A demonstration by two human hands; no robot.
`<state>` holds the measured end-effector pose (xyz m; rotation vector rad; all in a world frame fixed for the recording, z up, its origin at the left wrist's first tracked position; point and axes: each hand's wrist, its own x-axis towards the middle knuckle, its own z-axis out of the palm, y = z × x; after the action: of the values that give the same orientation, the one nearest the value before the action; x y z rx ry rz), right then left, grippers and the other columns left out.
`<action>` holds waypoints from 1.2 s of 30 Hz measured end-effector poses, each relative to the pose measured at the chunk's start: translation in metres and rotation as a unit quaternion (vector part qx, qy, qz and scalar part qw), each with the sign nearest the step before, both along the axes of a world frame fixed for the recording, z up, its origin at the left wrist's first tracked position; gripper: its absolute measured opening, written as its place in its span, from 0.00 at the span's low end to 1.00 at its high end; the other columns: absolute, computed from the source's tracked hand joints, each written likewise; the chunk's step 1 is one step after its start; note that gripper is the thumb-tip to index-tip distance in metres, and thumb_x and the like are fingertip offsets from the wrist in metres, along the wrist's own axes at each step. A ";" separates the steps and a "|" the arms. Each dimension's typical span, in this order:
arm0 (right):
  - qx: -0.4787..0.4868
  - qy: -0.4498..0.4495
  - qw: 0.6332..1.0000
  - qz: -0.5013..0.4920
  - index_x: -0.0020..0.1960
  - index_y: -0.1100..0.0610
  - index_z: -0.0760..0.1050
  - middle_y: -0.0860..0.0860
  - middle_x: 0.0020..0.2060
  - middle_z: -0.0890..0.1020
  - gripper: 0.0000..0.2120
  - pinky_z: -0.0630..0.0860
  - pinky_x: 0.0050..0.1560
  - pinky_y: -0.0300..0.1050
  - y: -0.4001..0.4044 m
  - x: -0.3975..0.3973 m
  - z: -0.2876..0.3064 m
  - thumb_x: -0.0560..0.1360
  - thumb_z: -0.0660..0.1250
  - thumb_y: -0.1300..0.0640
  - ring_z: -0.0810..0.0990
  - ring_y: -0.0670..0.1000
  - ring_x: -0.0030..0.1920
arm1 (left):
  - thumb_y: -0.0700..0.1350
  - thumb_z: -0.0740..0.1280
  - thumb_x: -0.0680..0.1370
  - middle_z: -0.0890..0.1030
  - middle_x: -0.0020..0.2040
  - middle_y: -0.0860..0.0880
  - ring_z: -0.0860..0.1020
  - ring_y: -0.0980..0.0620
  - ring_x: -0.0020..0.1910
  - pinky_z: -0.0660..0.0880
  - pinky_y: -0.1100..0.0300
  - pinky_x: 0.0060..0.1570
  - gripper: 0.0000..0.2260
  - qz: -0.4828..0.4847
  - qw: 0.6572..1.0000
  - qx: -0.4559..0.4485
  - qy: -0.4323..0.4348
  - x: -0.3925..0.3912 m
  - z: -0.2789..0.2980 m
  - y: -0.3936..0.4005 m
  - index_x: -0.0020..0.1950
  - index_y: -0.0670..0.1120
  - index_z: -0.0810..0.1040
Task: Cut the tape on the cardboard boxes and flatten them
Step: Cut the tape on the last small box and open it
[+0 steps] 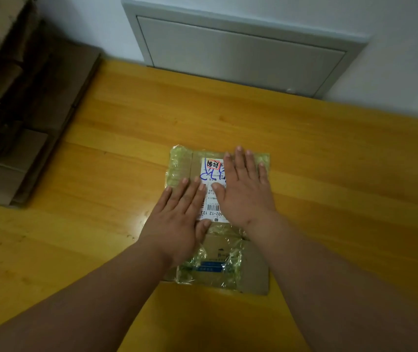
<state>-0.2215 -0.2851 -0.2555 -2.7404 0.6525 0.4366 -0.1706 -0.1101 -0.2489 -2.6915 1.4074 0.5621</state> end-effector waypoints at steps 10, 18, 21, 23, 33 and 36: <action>-0.028 0.005 0.999 -0.024 0.77 0.49 0.31 0.48 0.76 0.29 0.31 0.34 0.75 0.62 0.071 -0.081 0.002 0.77 0.26 0.40 0.25 0.51 0.75 | 0.58 0.37 0.81 0.35 0.80 0.51 0.33 0.52 0.78 0.35 0.53 0.76 0.28 -0.010 0.999 -0.027 0.025 0.008 0.003 0.001 0.79 0.50 0.36; -0.061 -0.010 0.997 -0.038 0.79 0.49 0.33 0.48 0.76 0.29 0.31 0.30 0.73 0.61 0.079 -0.087 -0.006 0.78 0.30 0.40 0.26 0.51 0.75 | 0.63 0.29 0.74 0.30 0.77 0.52 0.30 0.51 0.76 0.31 0.51 0.75 0.31 -0.038 0.999 -0.011 0.007 -0.037 -0.012 0.043 0.75 0.51 0.29; -0.068 -0.021 0.996 -0.062 0.78 0.49 0.34 0.49 0.77 0.32 0.31 0.32 0.74 0.62 0.099 -0.109 -0.009 0.79 0.33 0.38 0.28 0.51 0.76 | 0.64 0.27 0.74 0.24 0.73 0.53 0.27 0.51 0.75 0.29 0.50 0.73 0.30 -0.052 0.999 -0.008 -0.001 -0.034 -0.016 0.041 0.72 0.52 0.24; -0.063 -0.015 0.995 -0.072 0.77 0.49 0.32 0.48 0.77 0.32 0.30 0.33 0.74 0.63 0.104 -0.115 -0.013 0.79 0.31 0.37 0.27 0.50 0.76 | 0.65 0.26 0.74 0.22 0.72 0.53 0.26 0.52 0.74 0.28 0.50 0.73 0.30 -0.055 0.998 0.001 0.002 -0.034 -0.017 0.041 0.72 0.52 0.24; 0.000 -0.031 0.993 -0.115 0.77 0.46 0.31 0.50 0.77 0.31 0.34 0.33 0.74 0.61 0.088 -0.117 -0.007 0.80 0.47 0.38 0.27 0.54 0.76 | 0.61 0.37 0.81 0.25 0.75 0.52 0.27 0.52 0.75 0.31 0.48 0.75 0.29 -0.036 0.995 0.097 -0.004 -0.038 -0.002 0.030 0.74 0.51 0.25; 0.029 -0.066 0.965 -0.251 0.80 0.50 0.42 0.54 0.80 0.46 0.38 0.48 0.77 0.60 0.086 -0.123 0.006 0.79 0.58 0.40 0.44 0.59 0.78 | 0.60 0.38 0.82 0.26 0.75 0.51 0.28 0.51 0.75 0.34 0.47 0.76 0.28 -0.028 0.994 0.106 -0.007 -0.041 0.002 0.028 0.74 0.51 0.25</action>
<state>-0.3442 -0.1995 -0.2500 -2.3971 1.2263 0.1489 -0.2117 -0.0825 -0.2465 -2.4785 1.3326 0.6478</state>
